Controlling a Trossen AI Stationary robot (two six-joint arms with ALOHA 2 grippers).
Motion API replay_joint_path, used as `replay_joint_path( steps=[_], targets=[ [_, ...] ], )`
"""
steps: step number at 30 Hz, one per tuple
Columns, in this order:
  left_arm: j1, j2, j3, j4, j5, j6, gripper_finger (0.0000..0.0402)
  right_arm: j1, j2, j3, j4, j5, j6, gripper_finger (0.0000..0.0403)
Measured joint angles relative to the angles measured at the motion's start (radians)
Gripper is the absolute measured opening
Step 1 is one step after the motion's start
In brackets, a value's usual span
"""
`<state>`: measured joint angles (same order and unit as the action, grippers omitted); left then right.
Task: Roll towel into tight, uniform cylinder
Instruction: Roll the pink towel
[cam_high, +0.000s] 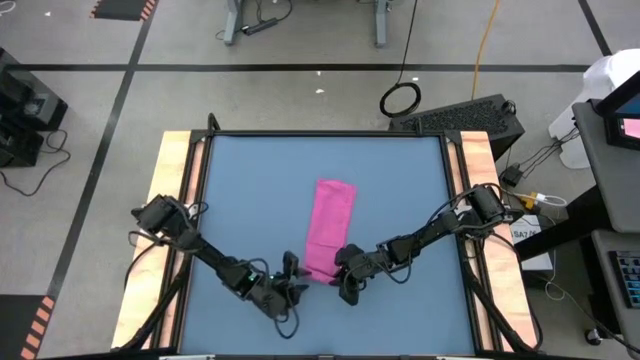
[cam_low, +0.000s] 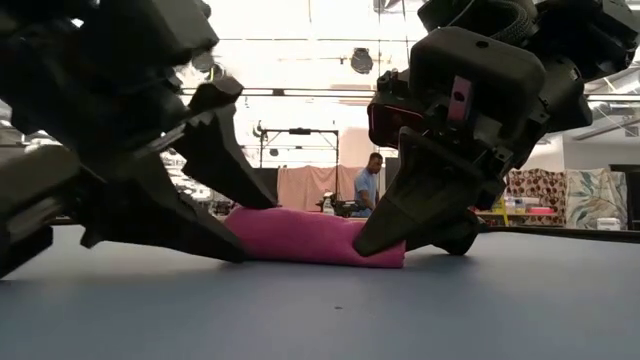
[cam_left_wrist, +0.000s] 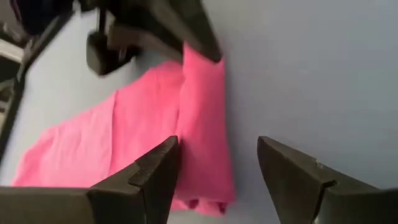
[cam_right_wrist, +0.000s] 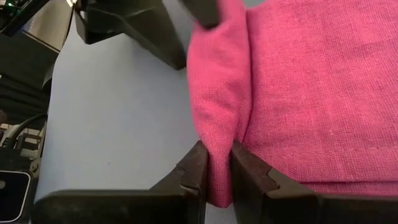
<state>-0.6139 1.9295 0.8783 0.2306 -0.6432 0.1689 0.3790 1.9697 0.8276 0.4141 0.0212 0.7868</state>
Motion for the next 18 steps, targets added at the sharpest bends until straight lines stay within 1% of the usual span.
replay_joint_path(
  steps=[5, 8, 10, 15, 18],
  targets=[
    [0.017, -0.001, 0.000, -0.013, 0.022, -0.020, 0.0223, 0.000, 0.000, 0.000, 0.000, 0.000, 0.000, 0.0045],
    [0.032, -0.003, 0.000, -0.028, 0.073, -0.055, 0.0213, 0.000, 0.000, 0.000, 0.000, 0.000, 0.001, 0.0045],
    [0.037, -0.003, 0.000, -0.032, 0.090, -0.086, 0.0193, 0.000, 0.000, 0.000, 0.001, 0.000, 0.001, 0.0045],
    [0.042, -0.002, 0.000, -0.039, 0.104, -0.180, 0.0123, 0.000, 0.000, -0.001, 0.010, 0.000, -0.001, 0.0046],
    [0.055, -0.002, 0.002, -0.070, 0.110, -0.256, 0.0091, 0.002, 0.000, -0.002, 0.029, 0.004, -0.013, 0.0054]
  ],
)
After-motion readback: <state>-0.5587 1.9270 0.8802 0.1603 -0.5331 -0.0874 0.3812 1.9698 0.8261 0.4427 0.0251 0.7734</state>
